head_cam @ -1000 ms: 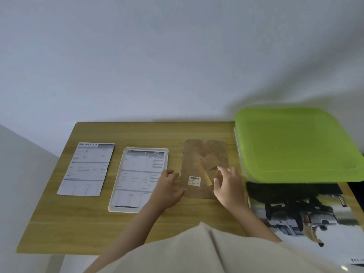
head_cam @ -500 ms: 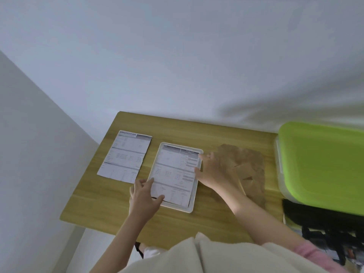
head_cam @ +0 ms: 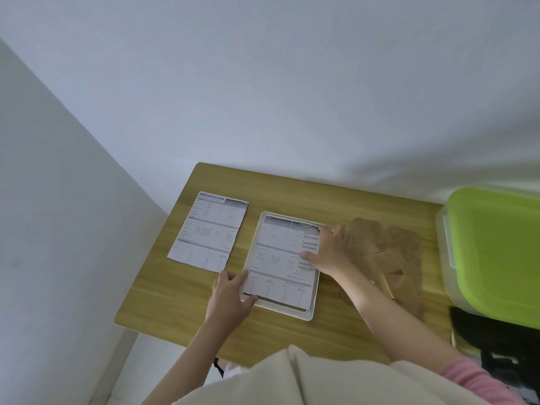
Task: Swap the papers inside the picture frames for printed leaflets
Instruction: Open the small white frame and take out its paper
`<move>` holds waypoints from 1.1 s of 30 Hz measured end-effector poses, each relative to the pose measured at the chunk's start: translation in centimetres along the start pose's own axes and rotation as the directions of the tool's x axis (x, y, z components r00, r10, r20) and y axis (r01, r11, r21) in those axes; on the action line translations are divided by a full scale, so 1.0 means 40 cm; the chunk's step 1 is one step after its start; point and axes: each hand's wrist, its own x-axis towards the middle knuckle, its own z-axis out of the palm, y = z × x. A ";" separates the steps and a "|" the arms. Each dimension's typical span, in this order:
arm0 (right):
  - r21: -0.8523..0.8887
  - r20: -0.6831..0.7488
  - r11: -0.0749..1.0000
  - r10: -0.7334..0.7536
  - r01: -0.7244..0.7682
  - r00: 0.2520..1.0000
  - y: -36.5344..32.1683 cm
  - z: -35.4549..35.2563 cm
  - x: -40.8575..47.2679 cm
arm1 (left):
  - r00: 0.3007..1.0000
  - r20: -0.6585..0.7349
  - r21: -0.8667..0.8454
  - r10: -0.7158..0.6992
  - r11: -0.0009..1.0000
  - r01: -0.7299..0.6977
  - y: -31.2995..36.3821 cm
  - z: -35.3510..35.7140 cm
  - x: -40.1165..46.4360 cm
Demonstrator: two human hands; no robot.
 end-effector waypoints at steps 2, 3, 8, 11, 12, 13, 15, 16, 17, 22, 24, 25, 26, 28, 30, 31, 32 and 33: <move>0.008 -0.022 1.000 0.003 -0.003 1.000 -0.003 -0.003 -0.001 | 1.000 -0.016 0.001 0.014 1.000 -0.014 0.001 -0.004 0.004; 0.012 -0.035 1.000 0.000 0.001 0.999 -0.006 -0.004 -0.002 | 0.999 -0.027 0.000 0.023 1.000 -0.023 0.003 -0.007 0.006; 0.209 -0.114 0.975 -0.048 0.071 0.992 -0.021 0.006 -0.023 | 0.994 -0.072 -0.052 0.077 0.995 -0.081 0.016 -0.011 0.003; 0.487 -0.114 0.868 -0.047 0.097 0.992 -0.028 -0.007 -0.049 | 0.995 -0.073 -0.198 0.074 0.976 -0.088 0.025 -0.019 0.000; 0.536 -0.123 0.838 -0.036 0.097 0.992 -0.032 -0.013 -0.057 | 0.995 -0.065 -0.239 0.076 0.967 -0.089 0.029 -0.023 0.002; 0.571 -0.141 0.816 -0.017 0.095 0.990 -0.034 -0.017 -0.065 | 0.995 -0.053 -0.261 0.081 0.961 -0.092 0.031 -0.027 0.005; 0.625 -0.194 0.775 0.043 0.089 0.980 -0.038 -0.020 -0.075 | 0.994 -0.029 -0.261 0.108 0.959 -0.112 0.034 -0.032 0.013; 0.653 -0.215 0.753 0.081 0.082 0.973 -0.038 -0.022 -0.080 | 0.992 -0.021 -0.245 0.127 0.961 -0.128 0.034 -0.034 0.019; 0.685 -0.231 0.724 0.114 0.078 0.966 -0.037 -0.025 -0.087 | 0.990 -0.014 -0.232 0.142 0.962 -0.141 0.034 -0.036 0.024; 0.822 -0.252 0.562 0.219 0.089 0.943 -0.026 -0.055 -0.136 | 0.961 0.061 -0.240 0.269 0.939 -0.248 0.048 -0.062 0.055; 0.864 -0.246 0.496 0.260 0.090 0.934 -0.015 -0.066 -0.161 | 0.933 0.109 -0.310 0.344 0.903 -0.297 0.066 -0.075 0.062; 0.889 -0.237 0.449 0.282 0.090 0.930 -0.008 -0.072 -0.173 | 0.919 0.136 -0.344 0.369 0.888 -0.305 0.076 -0.079 0.065; 0.911 -0.228 0.403 0.311 0.089 0.923 -0.002 -0.080 -0.191 | 0.904 0.172 -0.368 0.392 0.876 -0.310 0.087 -0.082 0.069; 0.939 -0.208 0.335 0.356 0.083 0.911 0.014 -0.094 -0.229 | 0.871 0.250 -0.399 0.422 0.865 -0.305 0.106 -0.081 0.079; 0.959 -0.195 0.267 0.403 0.089 0.894 0.045 -0.109 -0.274 | 0.830 0.319 -0.422 0.457 0.853 -0.308 0.137 -0.071 0.084; 0.969 -0.189 0.229 0.426 0.097 0.885 0.067 -0.115 -0.297 | 0.812 0.338 -0.430 0.475 0.846 -0.316 0.159 -0.064 0.080; 0.974 -0.186 0.201 0.450 0.104 0.873 0.094 -0.119 -0.320 | 0.799 0.346 -0.442 0.491 0.837 -0.323 0.185 -0.053 0.073; 0.978 -0.182 0.179 0.475 0.107 0.861 0.124 -0.126 -0.342 | 0.791 0.350 -0.457 0.502 0.829 -0.323 0.213 -0.038 0.063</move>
